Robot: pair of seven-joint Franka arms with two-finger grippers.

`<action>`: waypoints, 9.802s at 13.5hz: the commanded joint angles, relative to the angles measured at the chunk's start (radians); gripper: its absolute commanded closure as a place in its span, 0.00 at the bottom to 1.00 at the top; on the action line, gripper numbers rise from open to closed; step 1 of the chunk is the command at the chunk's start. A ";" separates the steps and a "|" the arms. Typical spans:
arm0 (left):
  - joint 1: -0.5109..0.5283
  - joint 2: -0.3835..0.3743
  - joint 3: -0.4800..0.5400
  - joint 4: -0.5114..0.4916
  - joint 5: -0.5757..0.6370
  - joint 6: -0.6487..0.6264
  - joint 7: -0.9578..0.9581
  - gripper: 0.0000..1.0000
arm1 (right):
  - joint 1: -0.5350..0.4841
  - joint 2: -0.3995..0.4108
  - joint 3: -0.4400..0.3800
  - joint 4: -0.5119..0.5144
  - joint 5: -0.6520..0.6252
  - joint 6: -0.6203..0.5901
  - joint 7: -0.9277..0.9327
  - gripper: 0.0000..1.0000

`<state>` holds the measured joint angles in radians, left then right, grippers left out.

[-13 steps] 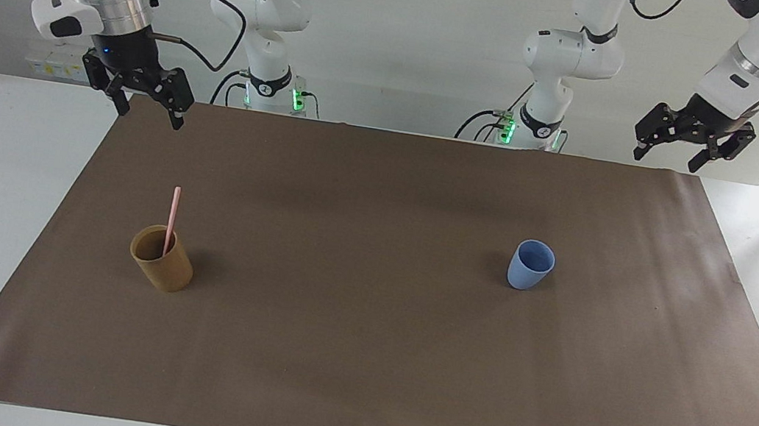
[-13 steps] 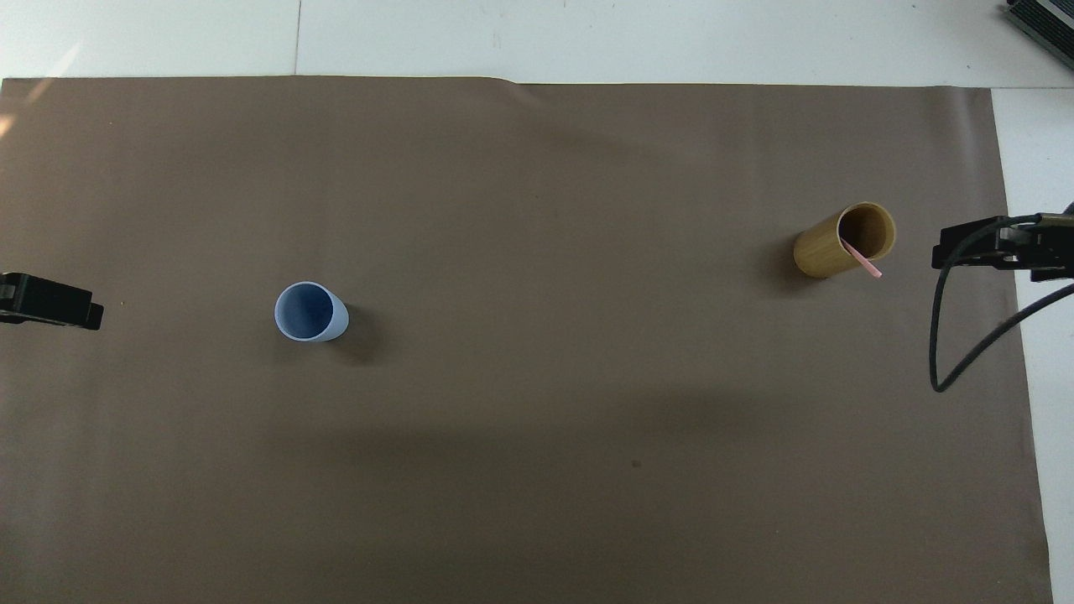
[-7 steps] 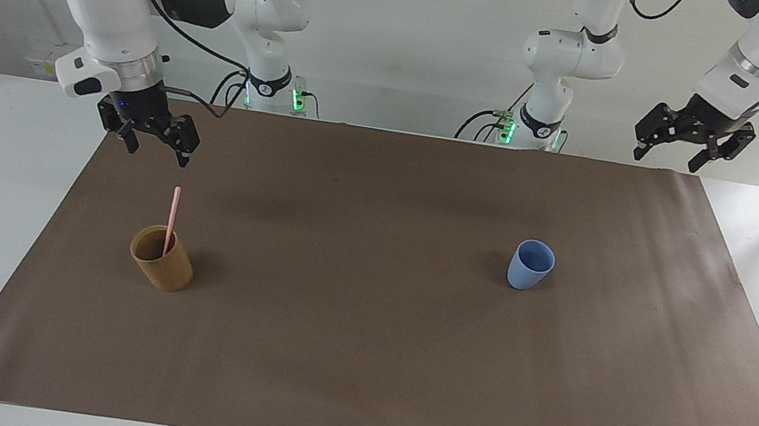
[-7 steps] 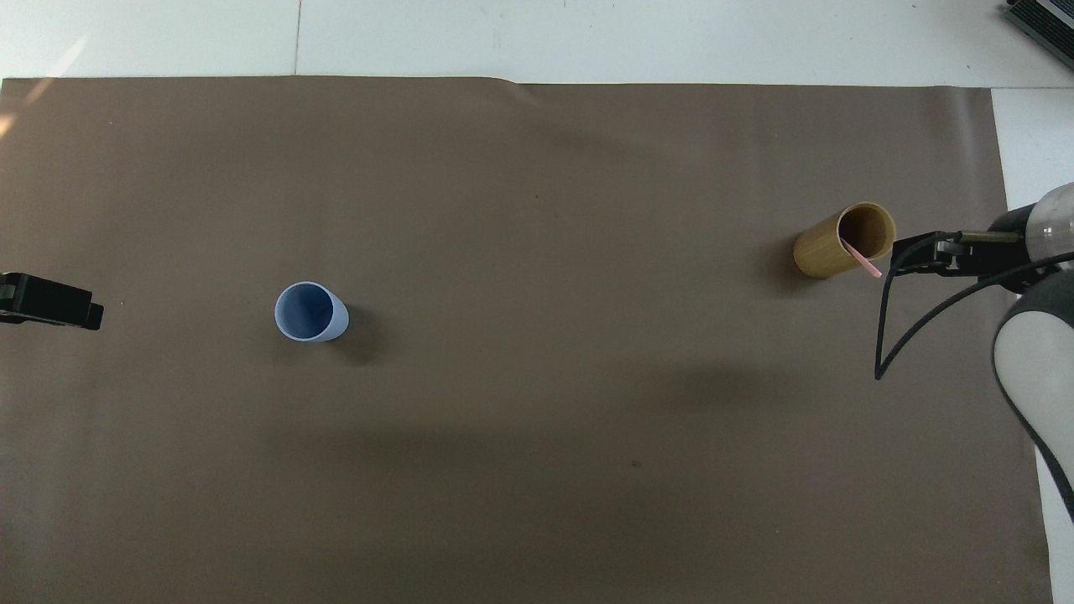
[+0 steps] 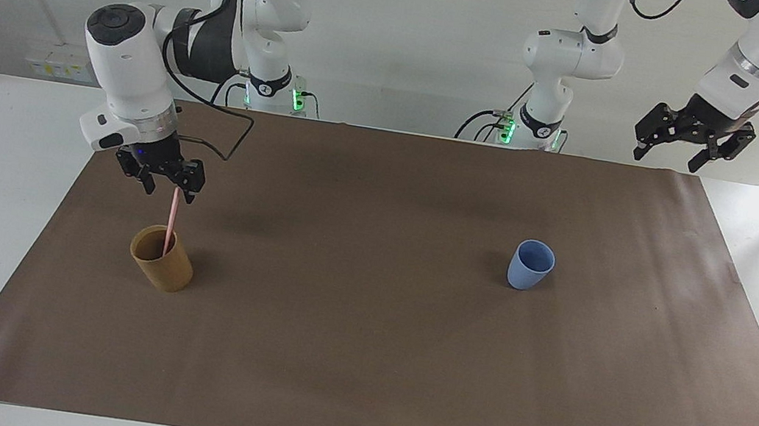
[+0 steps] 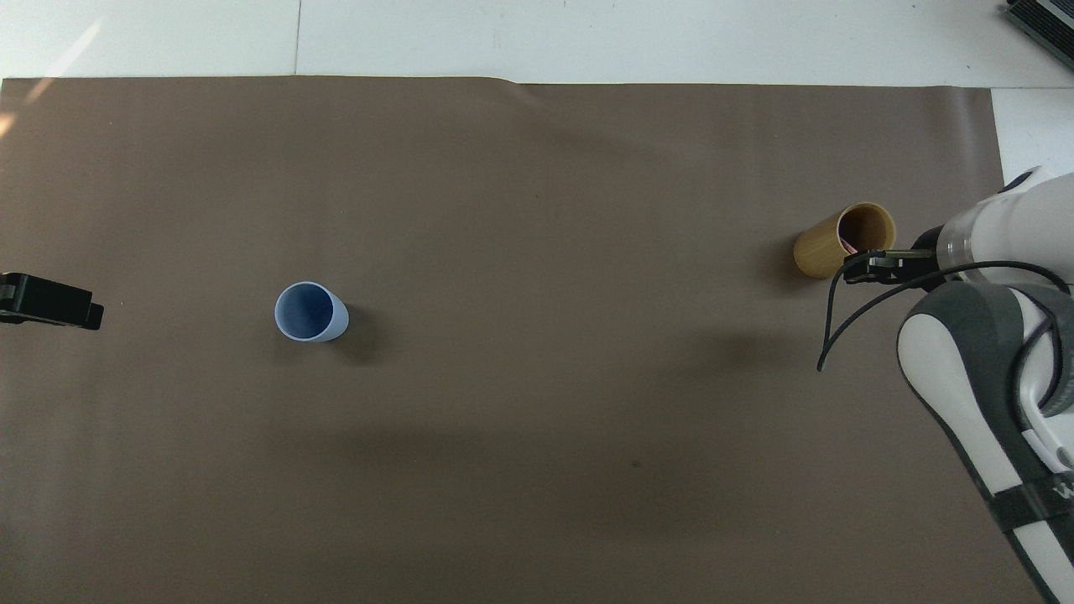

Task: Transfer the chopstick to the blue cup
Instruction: 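Reach the right gripper to the pink stick in the tan cup, then grasp the pink stick and pull it out of the tan cup, then reach the left gripper to the blue cup and grasp its rim, then carry the blue cup toward the table center with the left gripper, then lower the pink stick into the blue cup while the left gripper withdraws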

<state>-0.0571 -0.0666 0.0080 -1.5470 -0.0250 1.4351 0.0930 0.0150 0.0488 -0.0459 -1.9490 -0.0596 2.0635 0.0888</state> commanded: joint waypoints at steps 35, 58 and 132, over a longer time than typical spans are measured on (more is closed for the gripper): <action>0.014 -0.015 -0.006 -0.005 -0.009 -0.016 0.004 0.00 | 0.008 -0.052 0.041 0.349 0.221 -0.448 0.339 1.00; -0.102 0.125 -0.059 -0.458 -0.020 0.632 -0.196 0.00 | 0.008 -0.064 0.041 0.334 0.222 -0.457 0.336 1.00; -0.024 -0.047 -0.036 -0.048 0.028 0.030 0.060 0.00 | 0.289 0.002 0.052 0.059 0.722 -0.154 0.898 1.00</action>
<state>-0.0859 -0.0966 -0.0238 -1.5887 -0.0330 1.4866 0.1283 0.2960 0.0605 0.0068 -1.8506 0.6382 1.8618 0.9925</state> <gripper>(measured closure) 0.000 0.912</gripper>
